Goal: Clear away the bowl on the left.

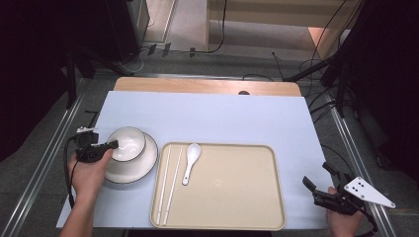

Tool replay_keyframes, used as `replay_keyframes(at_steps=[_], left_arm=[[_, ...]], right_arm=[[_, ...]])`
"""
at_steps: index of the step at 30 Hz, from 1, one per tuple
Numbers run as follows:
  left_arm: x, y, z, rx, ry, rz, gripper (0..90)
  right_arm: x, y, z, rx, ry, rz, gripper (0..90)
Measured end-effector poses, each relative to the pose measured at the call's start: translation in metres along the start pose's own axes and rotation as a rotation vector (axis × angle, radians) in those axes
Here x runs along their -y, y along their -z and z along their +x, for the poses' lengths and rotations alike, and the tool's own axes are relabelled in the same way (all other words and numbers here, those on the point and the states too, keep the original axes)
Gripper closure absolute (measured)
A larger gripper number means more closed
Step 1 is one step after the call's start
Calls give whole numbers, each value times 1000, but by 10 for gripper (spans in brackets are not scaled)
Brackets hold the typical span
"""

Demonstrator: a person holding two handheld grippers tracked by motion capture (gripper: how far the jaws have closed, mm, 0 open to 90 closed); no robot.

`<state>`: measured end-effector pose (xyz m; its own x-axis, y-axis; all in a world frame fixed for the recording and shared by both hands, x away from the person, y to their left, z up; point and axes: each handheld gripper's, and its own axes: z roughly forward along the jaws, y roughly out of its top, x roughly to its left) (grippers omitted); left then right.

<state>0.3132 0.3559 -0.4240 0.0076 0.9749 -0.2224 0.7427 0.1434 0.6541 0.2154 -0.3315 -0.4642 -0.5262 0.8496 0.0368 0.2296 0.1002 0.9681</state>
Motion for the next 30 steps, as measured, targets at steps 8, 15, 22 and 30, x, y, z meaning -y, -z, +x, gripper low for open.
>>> replay_keyframes(at_steps=[8,15,22,30], left_arm=[[2,6,7,23,-8,-39,829],[3,14,6,44,-17,-79,829],[3,25,-2,78,-33,-94,829],[5,34,-14,121,-56,-108,829]], right_arm=[[0,0,0,-1,0,0,130],[0,0,0,0,-1,0,130],[0,0,0,0,-4,-1,131],[0,0,0,-1,0,0,131]])
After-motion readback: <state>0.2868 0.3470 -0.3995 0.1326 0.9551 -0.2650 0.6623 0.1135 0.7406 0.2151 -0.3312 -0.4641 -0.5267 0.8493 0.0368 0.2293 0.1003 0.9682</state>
